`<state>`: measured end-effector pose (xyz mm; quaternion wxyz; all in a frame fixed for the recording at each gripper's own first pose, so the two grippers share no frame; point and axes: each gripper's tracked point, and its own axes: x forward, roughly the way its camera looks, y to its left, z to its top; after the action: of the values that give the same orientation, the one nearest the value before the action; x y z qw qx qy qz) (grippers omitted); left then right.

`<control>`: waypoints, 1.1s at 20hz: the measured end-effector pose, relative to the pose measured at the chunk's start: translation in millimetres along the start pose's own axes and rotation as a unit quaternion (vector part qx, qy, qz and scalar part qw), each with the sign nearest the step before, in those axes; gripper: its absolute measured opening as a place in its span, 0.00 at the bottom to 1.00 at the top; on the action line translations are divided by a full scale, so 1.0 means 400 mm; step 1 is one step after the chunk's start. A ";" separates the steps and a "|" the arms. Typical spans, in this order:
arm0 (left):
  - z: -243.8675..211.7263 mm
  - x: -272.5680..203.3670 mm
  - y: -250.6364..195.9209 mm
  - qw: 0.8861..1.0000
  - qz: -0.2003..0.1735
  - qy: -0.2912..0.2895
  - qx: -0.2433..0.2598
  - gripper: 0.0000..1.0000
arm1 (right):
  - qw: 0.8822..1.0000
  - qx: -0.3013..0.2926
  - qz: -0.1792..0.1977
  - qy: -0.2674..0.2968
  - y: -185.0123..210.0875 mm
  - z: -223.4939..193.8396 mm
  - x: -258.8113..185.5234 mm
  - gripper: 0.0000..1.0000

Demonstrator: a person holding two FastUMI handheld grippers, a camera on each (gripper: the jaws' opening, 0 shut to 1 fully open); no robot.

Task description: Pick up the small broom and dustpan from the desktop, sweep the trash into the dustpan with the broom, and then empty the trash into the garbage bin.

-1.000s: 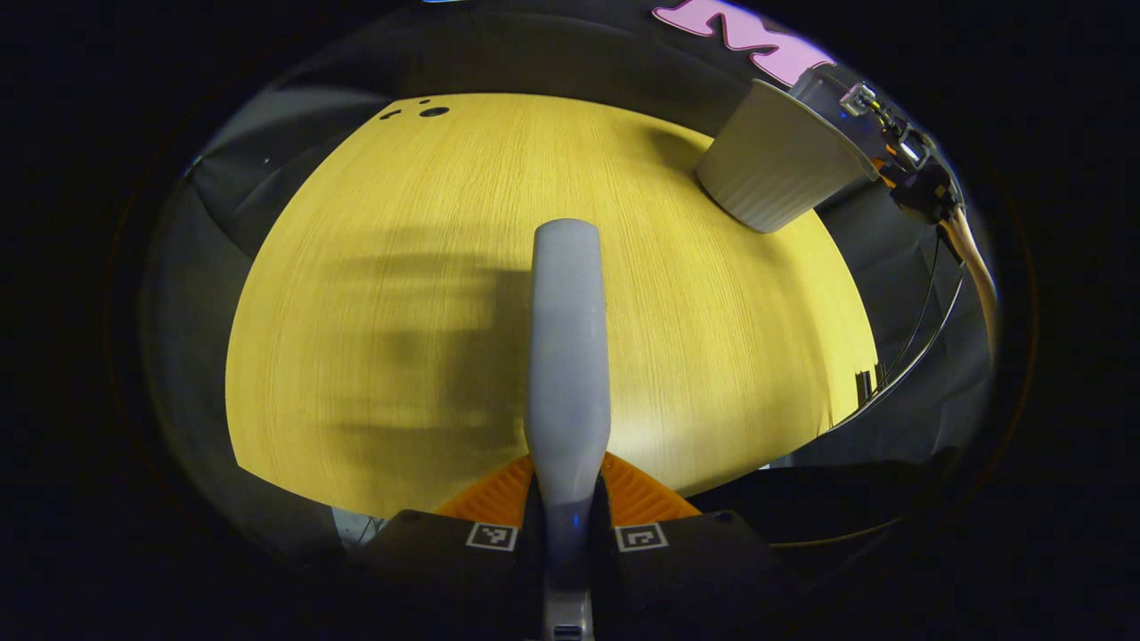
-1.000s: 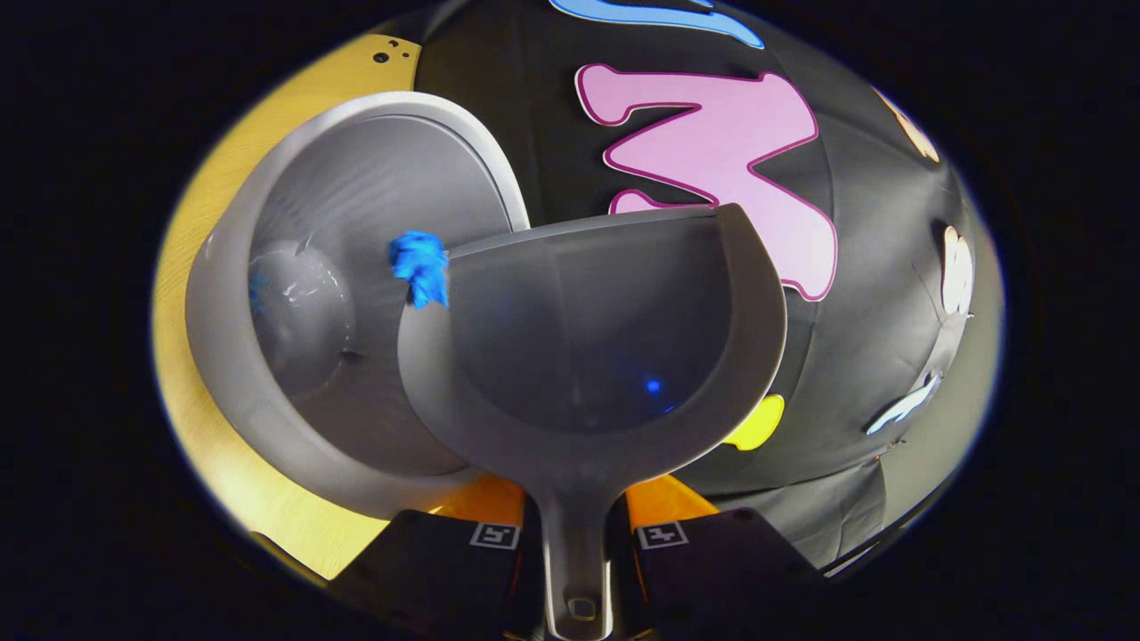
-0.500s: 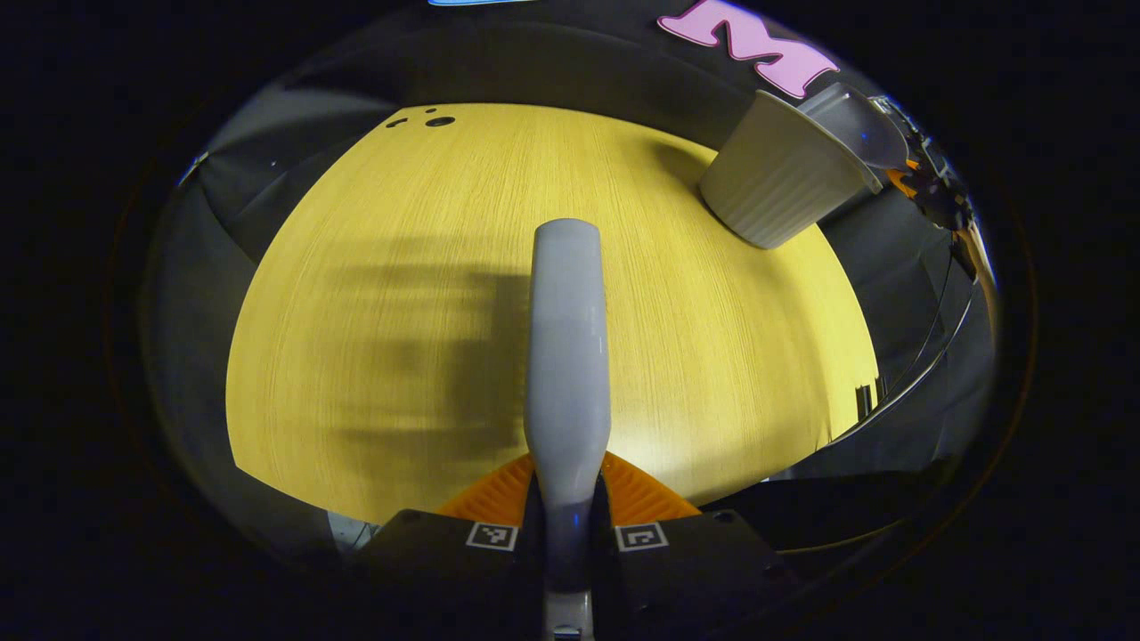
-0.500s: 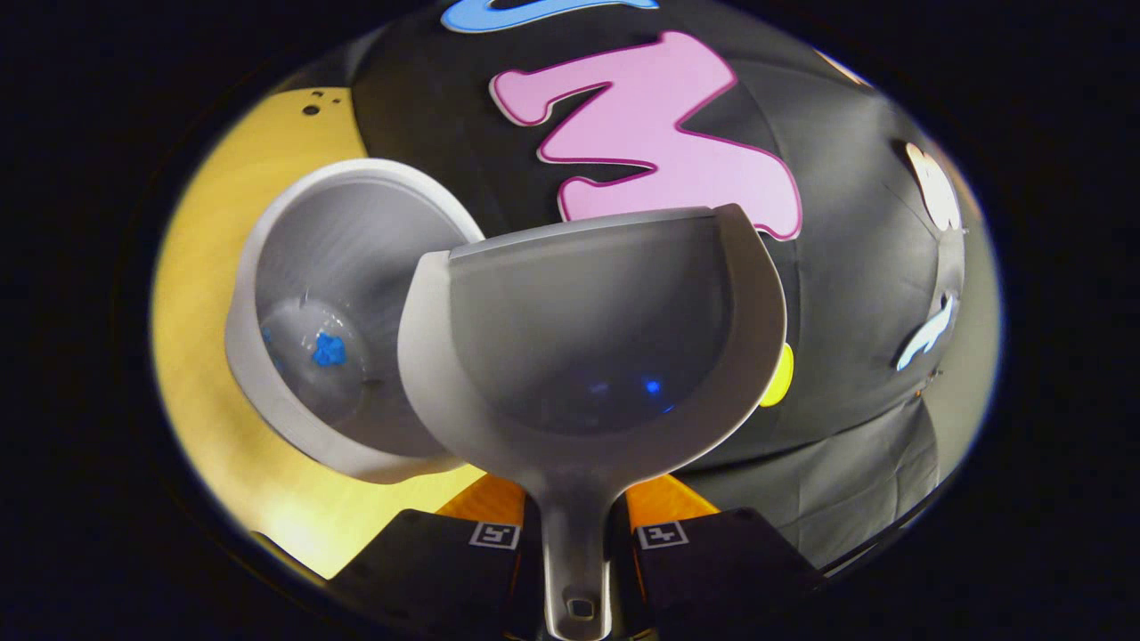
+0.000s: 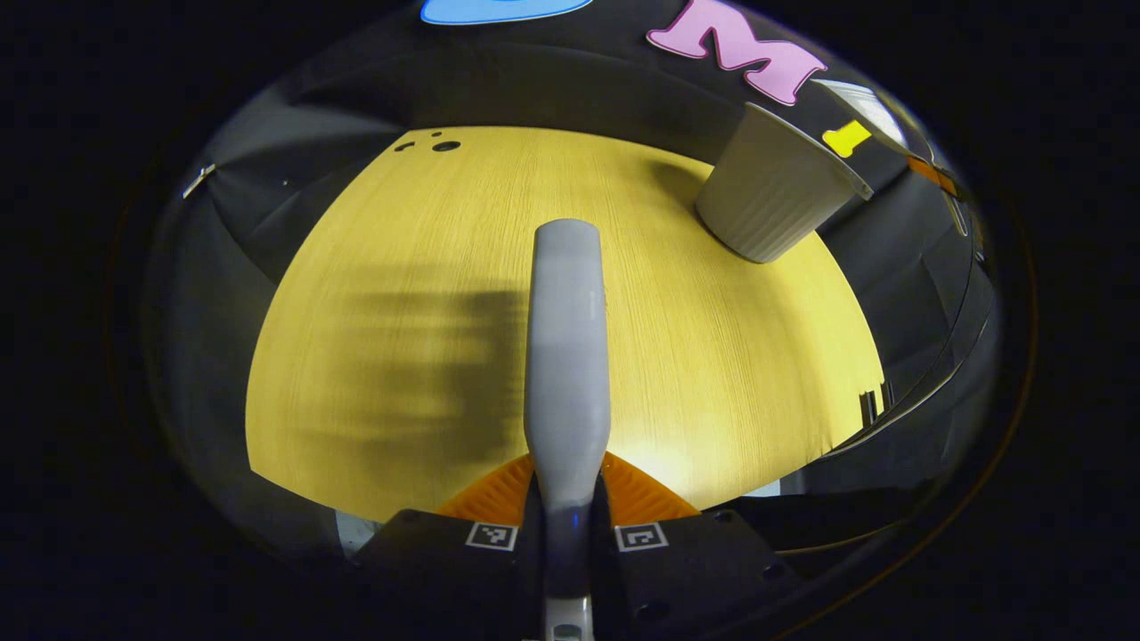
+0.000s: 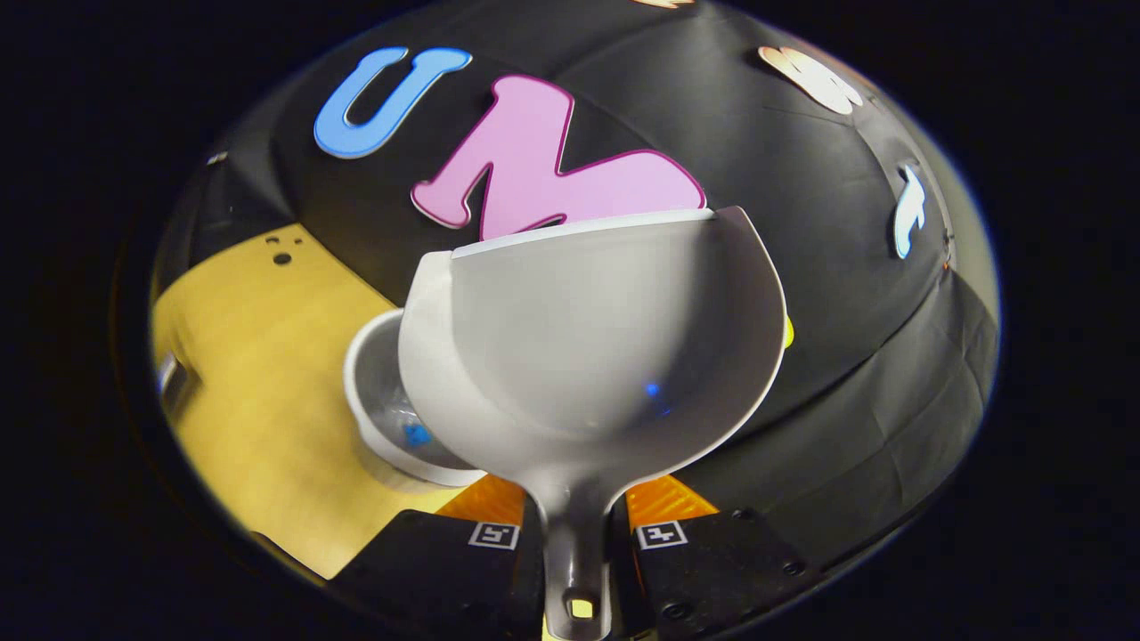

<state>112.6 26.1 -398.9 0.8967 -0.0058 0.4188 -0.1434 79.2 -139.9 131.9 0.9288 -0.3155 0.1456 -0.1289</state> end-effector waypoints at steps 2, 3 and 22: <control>0.005 -0.013 -0.001 1.000 0.004 -0.009 0.006 0.25 | 0.999 0.027 0.027 -0.006 0.036 0.003 -0.066 0.33; 0.007 -0.016 -0.001 1.000 0.003 -0.015 0.006 0.25 | 0.998 0.043 0.045 -0.007 0.060 0.003 -0.092 0.33; -0.052 0.027 0.090 0.999 0.048 -0.002 0.012 0.26 | 0.915 0.194 0.286 0.207 0.752 -0.463 -0.324 0.33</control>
<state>112.6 59.8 -425.3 0.9032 0.0254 0.4153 -0.1049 -61.5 32.5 -171.7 0.9182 -0.0404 0.3904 0.0537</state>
